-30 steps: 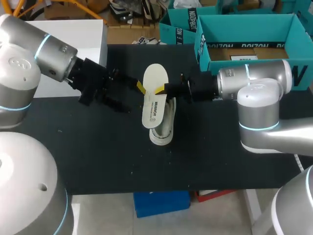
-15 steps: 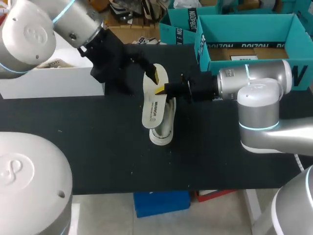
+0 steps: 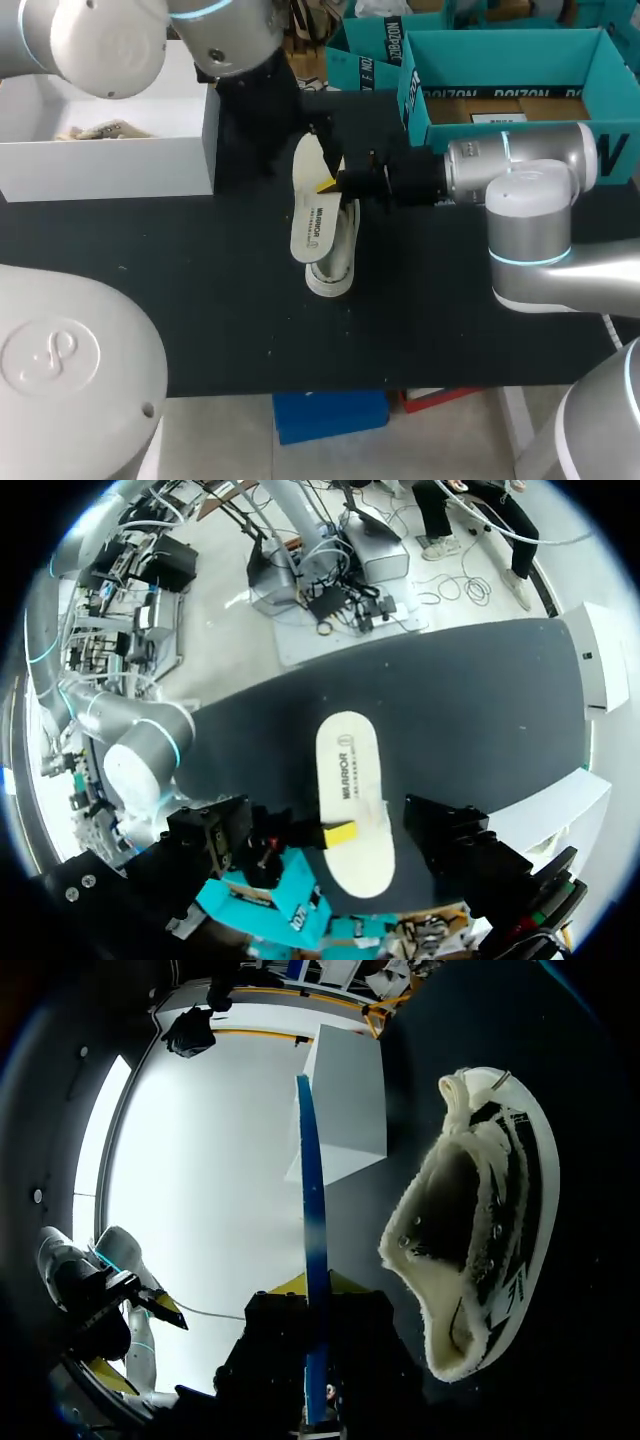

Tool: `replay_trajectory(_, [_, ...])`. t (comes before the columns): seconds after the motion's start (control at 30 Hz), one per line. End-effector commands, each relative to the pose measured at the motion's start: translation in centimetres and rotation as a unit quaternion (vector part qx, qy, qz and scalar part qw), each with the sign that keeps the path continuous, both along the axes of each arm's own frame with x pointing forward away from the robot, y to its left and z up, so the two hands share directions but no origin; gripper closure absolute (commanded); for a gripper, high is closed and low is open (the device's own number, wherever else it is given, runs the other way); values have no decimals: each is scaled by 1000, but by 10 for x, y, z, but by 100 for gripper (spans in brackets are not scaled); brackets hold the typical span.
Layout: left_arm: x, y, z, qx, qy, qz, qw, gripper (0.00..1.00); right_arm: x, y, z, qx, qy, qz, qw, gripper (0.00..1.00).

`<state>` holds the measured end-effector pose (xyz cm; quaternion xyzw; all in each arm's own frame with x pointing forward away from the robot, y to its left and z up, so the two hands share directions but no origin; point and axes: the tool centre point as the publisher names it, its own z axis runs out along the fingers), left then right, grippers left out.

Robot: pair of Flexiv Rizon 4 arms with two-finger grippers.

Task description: Take the shoe out of the shoebox, open the shoe tongue, remove and reinsert the insole, then place the shoe into the shoebox

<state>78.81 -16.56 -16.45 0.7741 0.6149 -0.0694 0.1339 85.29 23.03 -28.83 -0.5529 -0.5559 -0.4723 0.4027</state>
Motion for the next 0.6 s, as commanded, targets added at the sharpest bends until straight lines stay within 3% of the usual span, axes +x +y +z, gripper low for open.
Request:
replay_trajectory(0.03, [0,-7,3,127,-39,30,991,0,0,2,-1,0,0,-2,1000,100])
replay_trajectory(0.17, [4,-9,0,140,-63,48,987,0,0,2,-1,0,0,-2,1000,100])
replay_trajectory(0.6, [20,-15,-14,102,-34,51,993,0,0,2,-1,0,0,-2,1000,100])
